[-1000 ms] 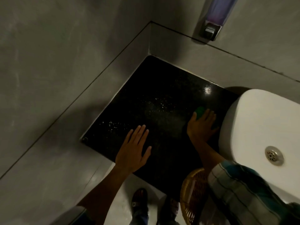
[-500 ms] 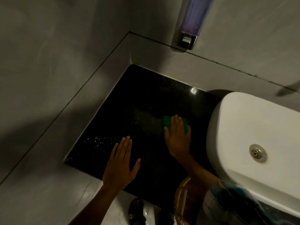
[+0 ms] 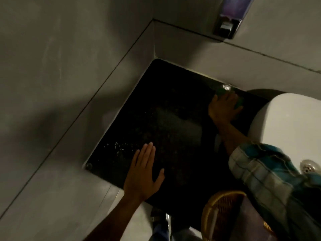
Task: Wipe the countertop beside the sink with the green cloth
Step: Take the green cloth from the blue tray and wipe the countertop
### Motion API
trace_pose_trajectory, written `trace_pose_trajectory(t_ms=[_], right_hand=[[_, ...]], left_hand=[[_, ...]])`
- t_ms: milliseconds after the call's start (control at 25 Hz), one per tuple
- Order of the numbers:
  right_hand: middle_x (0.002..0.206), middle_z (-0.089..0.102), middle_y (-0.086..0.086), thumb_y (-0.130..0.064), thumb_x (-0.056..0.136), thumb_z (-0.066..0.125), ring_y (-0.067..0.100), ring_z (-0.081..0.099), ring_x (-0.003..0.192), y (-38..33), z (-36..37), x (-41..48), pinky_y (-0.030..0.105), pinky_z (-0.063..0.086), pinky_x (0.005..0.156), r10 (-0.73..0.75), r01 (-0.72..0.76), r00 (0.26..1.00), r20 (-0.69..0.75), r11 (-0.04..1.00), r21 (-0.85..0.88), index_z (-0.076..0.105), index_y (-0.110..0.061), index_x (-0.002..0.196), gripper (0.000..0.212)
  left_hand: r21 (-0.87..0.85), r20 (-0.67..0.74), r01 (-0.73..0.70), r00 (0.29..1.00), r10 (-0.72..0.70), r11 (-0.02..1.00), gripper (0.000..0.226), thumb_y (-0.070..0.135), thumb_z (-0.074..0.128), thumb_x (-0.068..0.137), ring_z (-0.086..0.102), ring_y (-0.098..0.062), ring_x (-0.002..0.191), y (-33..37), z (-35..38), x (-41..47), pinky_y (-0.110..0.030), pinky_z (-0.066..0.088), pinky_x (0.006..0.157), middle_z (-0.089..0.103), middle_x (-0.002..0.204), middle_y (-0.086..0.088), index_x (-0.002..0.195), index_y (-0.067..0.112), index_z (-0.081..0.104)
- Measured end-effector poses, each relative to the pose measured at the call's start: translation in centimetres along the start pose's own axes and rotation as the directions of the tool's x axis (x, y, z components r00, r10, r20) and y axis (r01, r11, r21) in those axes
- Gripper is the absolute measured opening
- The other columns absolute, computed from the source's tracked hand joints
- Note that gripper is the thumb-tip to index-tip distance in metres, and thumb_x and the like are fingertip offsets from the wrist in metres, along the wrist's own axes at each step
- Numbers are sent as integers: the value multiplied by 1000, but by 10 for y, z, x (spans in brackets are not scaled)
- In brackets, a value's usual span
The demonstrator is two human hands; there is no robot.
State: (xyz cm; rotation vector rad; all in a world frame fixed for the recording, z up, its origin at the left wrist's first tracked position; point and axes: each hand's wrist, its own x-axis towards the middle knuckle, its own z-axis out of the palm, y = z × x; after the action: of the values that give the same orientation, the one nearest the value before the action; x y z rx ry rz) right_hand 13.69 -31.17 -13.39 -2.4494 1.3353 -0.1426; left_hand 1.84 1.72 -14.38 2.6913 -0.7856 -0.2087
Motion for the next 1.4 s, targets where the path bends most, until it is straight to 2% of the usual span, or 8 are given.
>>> trace_pose_trajectory(t_ms=[80,240,520,680,840,1160,1240,1400], right_hand=[[159,22,12,-38,98,34,25,16,148,-26,18,-64,60,7,115,-279,281,957,78,959,-27,25,-10,149,59],[159,24,6,-45,97,30,22,16,148,-25,19,-131,57,14,115,-698,740,648,306,671,-35,24,-17,150,60],[160,20,11,-47,97,26,28,11,148,-1,1,-17,58,8,117,-205,212,977,62,968,-134,24,-21,150,60],[160,17,14,-49,95,22,31,9,148,-76,29,5,61,4,117,-266,282,953,142,953,-106,20,-17,151,65],[162,11,11,-49,94,24,29,3,149,-144,51,-68,62,2,114,-523,589,784,335,796,-136,16,-17,151,65],[160,21,7,-47,92,42,21,12,149,-98,36,-203,52,12,116,-721,775,579,381,632,17,25,-12,149,69],[158,28,9,-45,92,47,24,19,147,-54,28,-219,50,17,116,-747,771,609,268,637,22,36,-8,144,64],[158,26,9,-47,94,42,27,17,148,5,14,-217,54,15,117,-475,483,875,96,872,-83,41,-19,141,55]], left_hand=[[6,9,-2,1000,2,1000,76,51,42,91,12,-20,150,2,-3,-1,-44,18,120,23,160,-9,150,6,25],[52,22,1,1000,-2,999,75,50,41,91,18,-23,149,6,-7,-3,-44,19,121,27,158,-13,149,5,26],[31,60,17,998,-18,999,79,52,40,91,8,-22,150,1,-5,-1,-44,13,123,18,162,-12,151,6,18],[12,74,16,997,-17,1000,80,55,35,91,1,-20,151,-5,3,1,-40,5,123,12,163,-11,151,8,13],[-60,61,-39,997,43,997,79,52,39,91,5,-22,151,-5,-2,-5,-41,6,123,15,162,-13,151,6,16],[-67,0,-130,991,130,989,59,37,40,97,23,-25,147,-32,-18,-40,-45,18,122,32,156,-15,147,6,31],[4,-44,-150,988,150,989,59,37,40,96,23,-25,147,-64,-19,-67,-47,22,120,32,156,-15,147,7,31],[65,-58,10,998,-6,998,70,49,33,96,10,-23,150,-120,-24,-115,-41,12,122,16,162,-13,152,10,15]])
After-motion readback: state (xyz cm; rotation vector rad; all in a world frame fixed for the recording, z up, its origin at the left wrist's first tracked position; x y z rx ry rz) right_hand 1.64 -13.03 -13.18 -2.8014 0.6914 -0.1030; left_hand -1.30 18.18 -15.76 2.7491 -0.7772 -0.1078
